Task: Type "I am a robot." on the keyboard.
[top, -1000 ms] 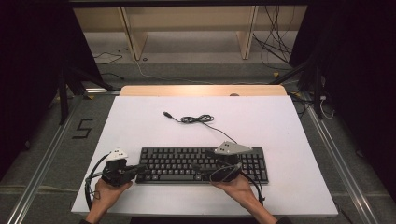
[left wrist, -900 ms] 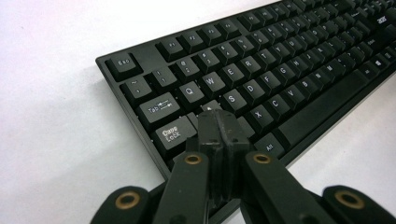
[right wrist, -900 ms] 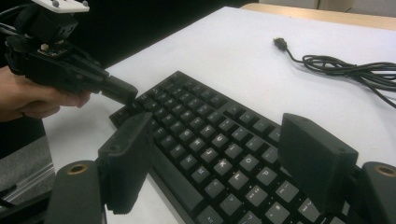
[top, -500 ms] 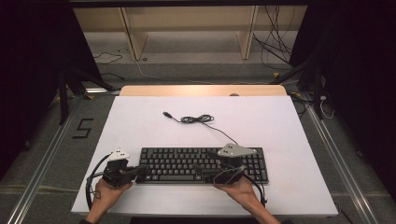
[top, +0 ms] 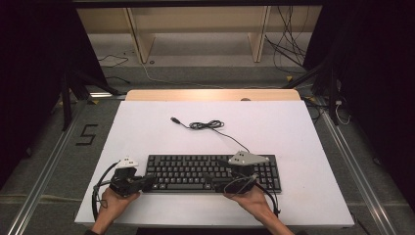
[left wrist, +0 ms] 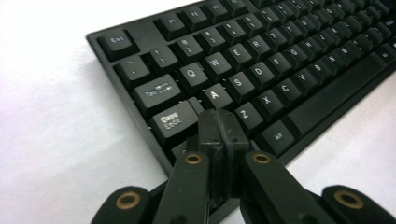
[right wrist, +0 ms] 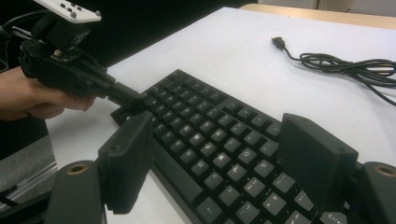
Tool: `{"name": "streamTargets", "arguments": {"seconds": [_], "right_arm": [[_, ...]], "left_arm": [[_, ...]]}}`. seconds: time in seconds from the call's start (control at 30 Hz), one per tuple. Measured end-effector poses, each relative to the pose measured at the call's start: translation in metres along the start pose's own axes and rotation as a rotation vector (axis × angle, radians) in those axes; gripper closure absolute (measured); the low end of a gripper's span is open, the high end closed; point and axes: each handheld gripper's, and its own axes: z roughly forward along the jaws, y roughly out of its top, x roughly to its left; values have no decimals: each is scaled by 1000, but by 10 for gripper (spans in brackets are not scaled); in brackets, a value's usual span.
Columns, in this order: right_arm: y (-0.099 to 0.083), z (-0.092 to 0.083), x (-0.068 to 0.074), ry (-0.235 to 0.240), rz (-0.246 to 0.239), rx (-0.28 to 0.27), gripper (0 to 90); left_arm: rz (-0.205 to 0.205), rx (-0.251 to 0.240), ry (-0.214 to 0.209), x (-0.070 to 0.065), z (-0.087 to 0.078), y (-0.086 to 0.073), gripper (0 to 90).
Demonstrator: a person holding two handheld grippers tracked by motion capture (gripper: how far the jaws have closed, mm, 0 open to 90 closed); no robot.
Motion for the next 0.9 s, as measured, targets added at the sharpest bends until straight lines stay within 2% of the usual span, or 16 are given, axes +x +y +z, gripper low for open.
{"name": "streamTargets", "arguments": {"seconds": [0.23, 0.37, 0.57, 0.73, 0.83, 0.9], "right_arm": [[0, 0, 1, 1, 1, 2, 280], [0, 0, 0, 0, 2, -2, 280], [1, -1, -1, -1, 6, -5, 281], [1, -1, -1, -4, 7, -7, 280], [1, 0, -2, -5, 6, -6, 280], [0, 0, -1, -4, 6, -7, 280]], "left_arm": [[12, 6, 13, -2, 0, 1, 891], [19, -19, 21, -3, -3, 2, 885], [20, -85, 20, -5, -10, 4, 803], [23, -121, 0, -7, -14, 5, 728], [14, -146, -9, -8, -15, 6, 653], [-3, -161, -7, -8, -15, 7, 555]]}}
